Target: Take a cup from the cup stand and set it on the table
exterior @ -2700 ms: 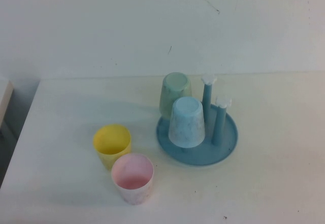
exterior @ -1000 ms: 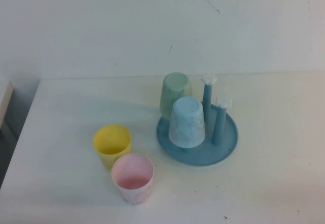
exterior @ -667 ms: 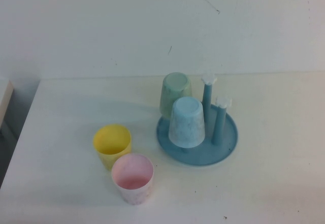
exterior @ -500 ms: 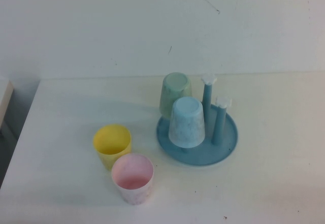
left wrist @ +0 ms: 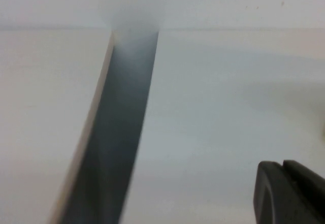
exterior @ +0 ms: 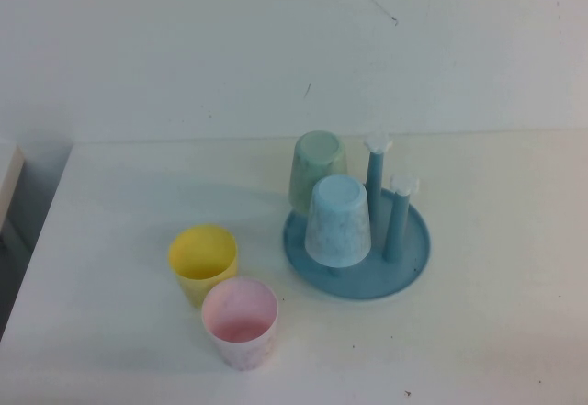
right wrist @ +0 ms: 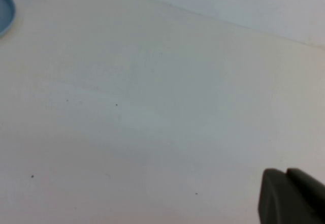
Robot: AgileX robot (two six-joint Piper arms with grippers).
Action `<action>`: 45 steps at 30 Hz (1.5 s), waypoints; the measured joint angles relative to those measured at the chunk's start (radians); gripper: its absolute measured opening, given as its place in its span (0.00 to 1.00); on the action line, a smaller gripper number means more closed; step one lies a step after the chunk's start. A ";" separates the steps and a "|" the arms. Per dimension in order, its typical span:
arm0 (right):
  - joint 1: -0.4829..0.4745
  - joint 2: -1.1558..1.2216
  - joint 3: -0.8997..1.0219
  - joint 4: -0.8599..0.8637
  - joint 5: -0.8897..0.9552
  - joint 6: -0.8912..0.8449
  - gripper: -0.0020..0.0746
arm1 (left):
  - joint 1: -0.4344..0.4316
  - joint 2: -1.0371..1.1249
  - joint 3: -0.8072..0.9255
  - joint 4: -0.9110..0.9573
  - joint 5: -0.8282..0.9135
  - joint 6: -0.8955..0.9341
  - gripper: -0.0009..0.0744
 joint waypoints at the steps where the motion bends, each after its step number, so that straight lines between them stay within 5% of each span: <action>1: 0.000 0.000 0.000 0.000 0.000 0.000 0.02 | 0.000 0.000 0.003 -0.028 -0.022 -0.024 0.01; 9: 0.000 0.000 -0.002 0.000 0.000 0.000 0.02 | 0.000 -0.002 0.004 -0.744 -0.339 -0.383 0.01; 20: 0.000 0.000 -0.002 0.000 0.000 0.000 0.02 | 0.000 -0.002 0.004 -0.831 -0.311 -0.165 0.01; 26: 0.000 0.000 -0.002 0.000 0.001 0.000 0.02 | 0.000 0.036 -0.087 -0.734 -0.023 0.008 0.01; 35: 0.000 0.000 -0.002 0.000 0.001 0.000 0.02 | 0.000 0.465 -0.567 -0.793 0.432 0.677 0.01; 45: 0.000 0.000 -0.002 0.002 0.001 0.000 0.02 | -0.008 1.022 -1.030 -0.779 0.806 0.869 0.01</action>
